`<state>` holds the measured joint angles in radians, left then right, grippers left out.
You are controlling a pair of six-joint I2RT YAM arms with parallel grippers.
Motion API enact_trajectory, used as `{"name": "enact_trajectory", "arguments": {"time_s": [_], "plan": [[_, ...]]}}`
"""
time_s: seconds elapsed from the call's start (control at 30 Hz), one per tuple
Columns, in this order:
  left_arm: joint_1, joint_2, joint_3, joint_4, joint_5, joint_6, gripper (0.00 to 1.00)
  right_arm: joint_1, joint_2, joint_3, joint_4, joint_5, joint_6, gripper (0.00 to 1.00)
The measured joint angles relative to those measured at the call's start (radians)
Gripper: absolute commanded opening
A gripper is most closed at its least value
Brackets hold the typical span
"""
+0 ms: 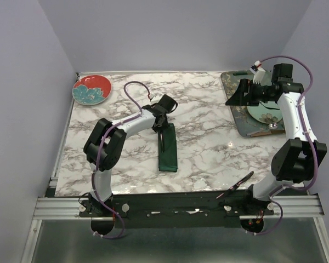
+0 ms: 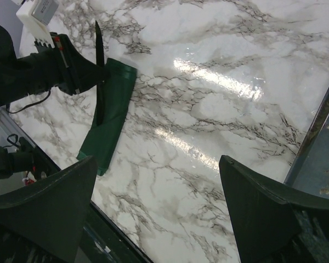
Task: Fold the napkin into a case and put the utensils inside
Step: Insert the knife into the folded napkin.
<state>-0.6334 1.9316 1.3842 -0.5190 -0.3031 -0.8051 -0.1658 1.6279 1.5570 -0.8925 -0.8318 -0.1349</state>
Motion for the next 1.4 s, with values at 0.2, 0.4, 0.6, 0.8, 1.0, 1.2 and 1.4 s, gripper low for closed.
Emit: {"name": "enact_trajectory", "arguments": {"time_s": [0.2, 0.4, 0.6, 0.8, 1.0, 1.2, 1.4], "plan": [[-0.003, -0.045, -0.050, 0.026, 0.009, -0.003, 0.00, 0.000, 0.000, -0.005, 0.000, 0.000, -0.007, 1.00], [-0.012, -0.097, -0.095, 0.051, 0.010, -0.005, 0.00, 0.000, 0.000, -0.018, -0.001, -0.008, -0.016, 1.00], [-0.029, -0.116, -0.119, 0.058, 0.021, -0.008, 0.00, 0.000, 0.000, -0.027, -0.003, -0.011, -0.022, 1.00], [-0.045, -0.120, -0.152, 0.058, 0.036, -0.027, 0.00, 0.000, -0.001, -0.039, -0.003, -0.011, -0.029, 1.00], [-0.068, -0.147, -0.182, 0.054, 0.053, -0.038, 0.00, 0.000, -0.002, -0.063, -0.005, -0.011, -0.042, 1.00], [-0.078, -0.163, -0.198, 0.042, 0.056, -0.056, 0.00, 0.000, -0.002, -0.073, -0.008, -0.011, -0.050, 1.00], [-0.077, -0.163, -0.208, 0.031, 0.067, -0.061, 0.00, 0.000, -0.013, -0.084, -0.007, -0.012, -0.050, 1.00]]}}
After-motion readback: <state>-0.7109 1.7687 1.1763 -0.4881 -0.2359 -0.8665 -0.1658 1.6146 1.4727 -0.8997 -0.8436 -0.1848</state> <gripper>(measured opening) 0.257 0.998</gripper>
